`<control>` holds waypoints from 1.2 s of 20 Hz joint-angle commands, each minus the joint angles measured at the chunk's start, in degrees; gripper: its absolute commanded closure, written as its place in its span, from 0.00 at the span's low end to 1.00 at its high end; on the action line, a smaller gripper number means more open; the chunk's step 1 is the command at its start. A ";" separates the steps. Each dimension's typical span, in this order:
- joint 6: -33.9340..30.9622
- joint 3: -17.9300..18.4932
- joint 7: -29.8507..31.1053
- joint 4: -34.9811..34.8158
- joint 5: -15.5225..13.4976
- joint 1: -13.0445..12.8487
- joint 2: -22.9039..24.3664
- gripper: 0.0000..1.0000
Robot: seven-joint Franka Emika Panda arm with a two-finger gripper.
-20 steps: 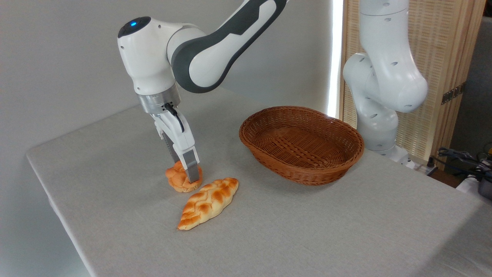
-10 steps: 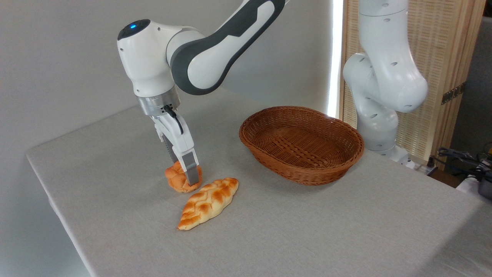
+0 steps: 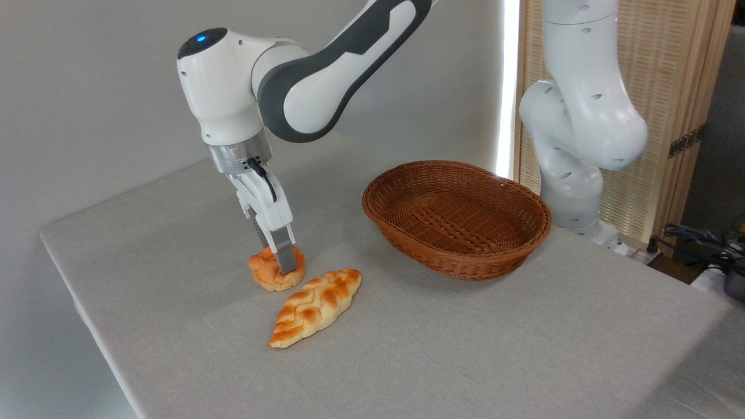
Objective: Put bread into the basket
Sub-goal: 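Close the gripper around the round bread roll, then lift the roll and carry it over the wicker basket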
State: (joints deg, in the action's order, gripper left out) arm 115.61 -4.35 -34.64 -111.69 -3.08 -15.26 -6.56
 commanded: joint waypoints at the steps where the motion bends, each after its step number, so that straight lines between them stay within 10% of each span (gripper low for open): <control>1: 1.12 0.13 0.36 -0.01 0.27 -0.47 2.16 0.41; 24: -24.99 -0.05 8.36 -7.38 -3.78 0.06 26.24 0.26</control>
State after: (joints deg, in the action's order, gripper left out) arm 92.64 -4.74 -28.07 -115.99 -5.66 -15.07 18.22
